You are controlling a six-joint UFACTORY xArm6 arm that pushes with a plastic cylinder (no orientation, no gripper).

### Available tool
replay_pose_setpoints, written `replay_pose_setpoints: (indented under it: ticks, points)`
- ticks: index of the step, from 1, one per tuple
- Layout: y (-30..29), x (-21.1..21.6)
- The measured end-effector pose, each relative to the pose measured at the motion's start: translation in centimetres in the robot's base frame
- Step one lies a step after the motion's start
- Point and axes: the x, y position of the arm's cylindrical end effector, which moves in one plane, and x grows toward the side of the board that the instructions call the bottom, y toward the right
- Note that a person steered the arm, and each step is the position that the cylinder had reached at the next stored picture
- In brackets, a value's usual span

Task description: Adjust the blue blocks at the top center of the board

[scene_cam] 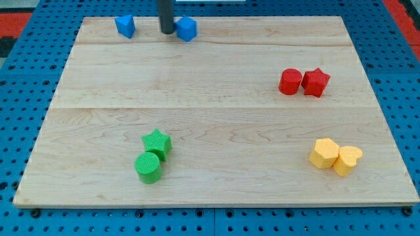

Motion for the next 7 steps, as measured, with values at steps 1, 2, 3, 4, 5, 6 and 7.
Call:
replay_pose_setpoints:
  ticks: [1, 2, 3, 4, 5, 6, 7]
  points:
    - [5.6, 0.0]
    - [0.3, 1.3]
    - [-10.3, 1.7]
    - [-16.4, 1.7]
    - [-18.2, 2.2]
    - [-23.0, -1.2]
    - [-19.0, -2.6]
